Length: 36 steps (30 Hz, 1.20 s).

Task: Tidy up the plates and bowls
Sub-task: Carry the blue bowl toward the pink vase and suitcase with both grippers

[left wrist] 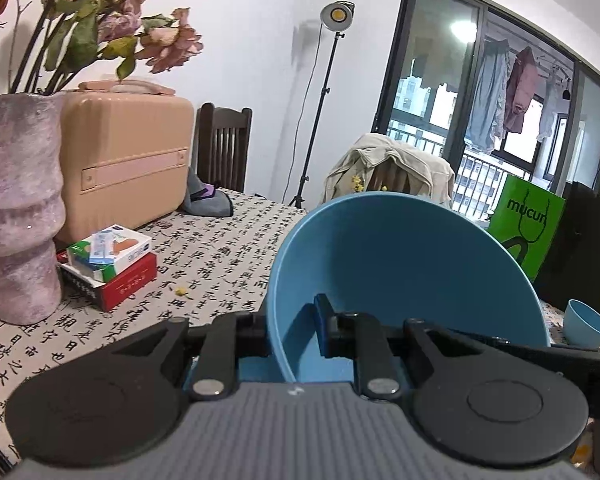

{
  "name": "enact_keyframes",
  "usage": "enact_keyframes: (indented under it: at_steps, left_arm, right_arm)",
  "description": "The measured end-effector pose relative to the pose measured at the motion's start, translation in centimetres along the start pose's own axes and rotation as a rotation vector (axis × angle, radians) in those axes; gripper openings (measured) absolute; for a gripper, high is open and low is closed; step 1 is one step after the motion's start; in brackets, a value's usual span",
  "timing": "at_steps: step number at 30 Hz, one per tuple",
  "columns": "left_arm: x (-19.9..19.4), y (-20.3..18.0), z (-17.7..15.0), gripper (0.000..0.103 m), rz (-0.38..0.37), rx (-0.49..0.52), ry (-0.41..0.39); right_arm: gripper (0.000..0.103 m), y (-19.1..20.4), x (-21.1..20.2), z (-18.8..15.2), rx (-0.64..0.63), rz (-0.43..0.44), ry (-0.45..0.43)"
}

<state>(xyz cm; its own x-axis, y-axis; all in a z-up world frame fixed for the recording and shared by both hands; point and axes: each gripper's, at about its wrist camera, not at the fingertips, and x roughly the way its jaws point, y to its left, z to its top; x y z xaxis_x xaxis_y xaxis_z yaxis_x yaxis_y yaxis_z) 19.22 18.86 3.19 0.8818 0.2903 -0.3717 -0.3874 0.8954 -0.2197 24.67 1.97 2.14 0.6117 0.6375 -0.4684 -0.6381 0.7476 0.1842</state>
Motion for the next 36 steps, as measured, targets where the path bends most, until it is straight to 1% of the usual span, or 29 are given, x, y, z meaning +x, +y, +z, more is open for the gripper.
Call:
enact_keyframes:
  at_steps: [9,14,19,23,32,34,36]
  left_arm:
    - [-0.2,1.7,-1.1,0.02,0.05,-0.005,0.006]
    - [-0.1,2.8,-1.7,0.02,0.047,-0.028,0.021]
    - [-0.2,3.3,-2.4,0.019,0.063,-0.025,0.027]
    - [-0.3,3.8,-2.8,0.019,0.051,-0.037,0.038]
    - [-0.4,4.5,-3.6,0.019,0.071,-0.036,0.05]
    - [-0.3,4.8,-3.8,0.016,0.071,-0.041,0.057]
    - [-0.3,5.0,-3.9,0.016,0.076,-0.042,0.063]
  right_arm:
    - [0.018,1.7,1.7,-0.8,-0.026,0.009,0.043]
    - [0.018,2.3,2.3,-1.3,-0.038,0.011,0.06]
    - [0.018,2.9,2.8,-1.6,-0.056,0.012,0.072]
    - [0.018,3.0,3.3,-1.9,-0.055,0.013,0.09]
    - [0.017,3.6,4.3,-2.6,-0.076,0.014,0.118]
    - [0.017,3.7,4.5,-2.8,-0.082,0.013,0.122]
    - [0.015,3.7,4.7,-2.9,-0.086,0.011,0.128]
